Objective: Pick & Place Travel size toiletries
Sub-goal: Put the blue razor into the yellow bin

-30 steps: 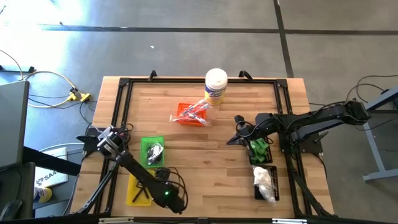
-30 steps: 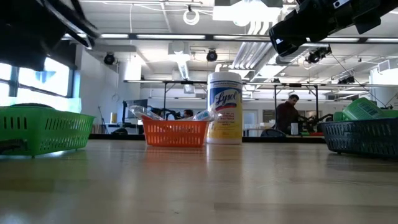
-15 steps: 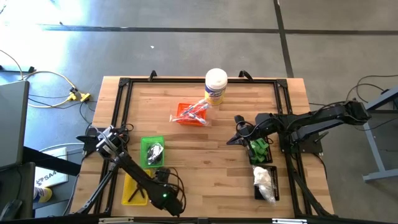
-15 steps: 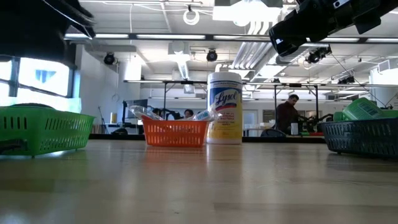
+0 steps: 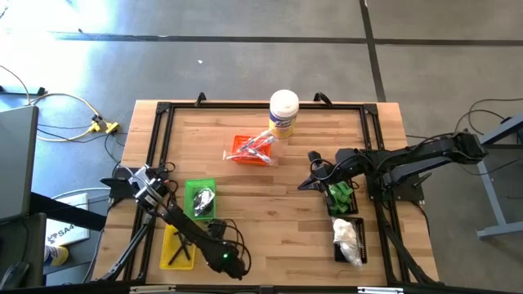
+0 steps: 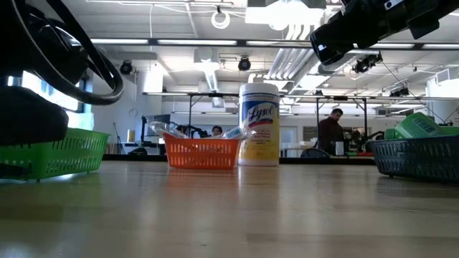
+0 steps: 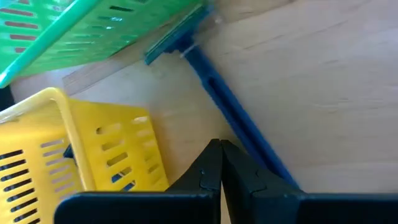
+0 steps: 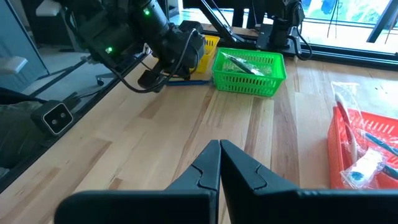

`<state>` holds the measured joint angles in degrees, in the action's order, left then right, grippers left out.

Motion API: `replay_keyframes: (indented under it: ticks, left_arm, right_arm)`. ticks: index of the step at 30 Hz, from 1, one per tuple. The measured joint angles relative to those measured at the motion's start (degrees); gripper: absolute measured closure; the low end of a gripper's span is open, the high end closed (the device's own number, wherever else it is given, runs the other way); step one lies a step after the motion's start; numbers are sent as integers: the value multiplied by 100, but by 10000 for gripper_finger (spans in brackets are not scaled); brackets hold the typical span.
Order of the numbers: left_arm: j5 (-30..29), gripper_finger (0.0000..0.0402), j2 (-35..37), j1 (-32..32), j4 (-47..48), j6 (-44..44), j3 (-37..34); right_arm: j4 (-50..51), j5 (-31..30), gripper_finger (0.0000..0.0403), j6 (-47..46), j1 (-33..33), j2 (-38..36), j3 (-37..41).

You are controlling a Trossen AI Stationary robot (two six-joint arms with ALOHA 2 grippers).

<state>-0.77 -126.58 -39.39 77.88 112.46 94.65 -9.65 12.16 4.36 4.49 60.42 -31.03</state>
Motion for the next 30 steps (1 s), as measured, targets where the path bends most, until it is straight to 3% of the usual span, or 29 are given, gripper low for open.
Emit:
replay_keyframes:
  ticks: [11,17,30]
  left_arm:
    - [-901,401,16,8,-454,-303,178]
    - [-1766,401,-7,50,-561,-617,404]
    - [-2139,401,202,115,-492,-1804,400]
  right_arm:
    - [-1,0,400,0,2,0,0]
    - [-2,0,400,0,0,0,0]
    - [-2,0,400,16,1,0,0]
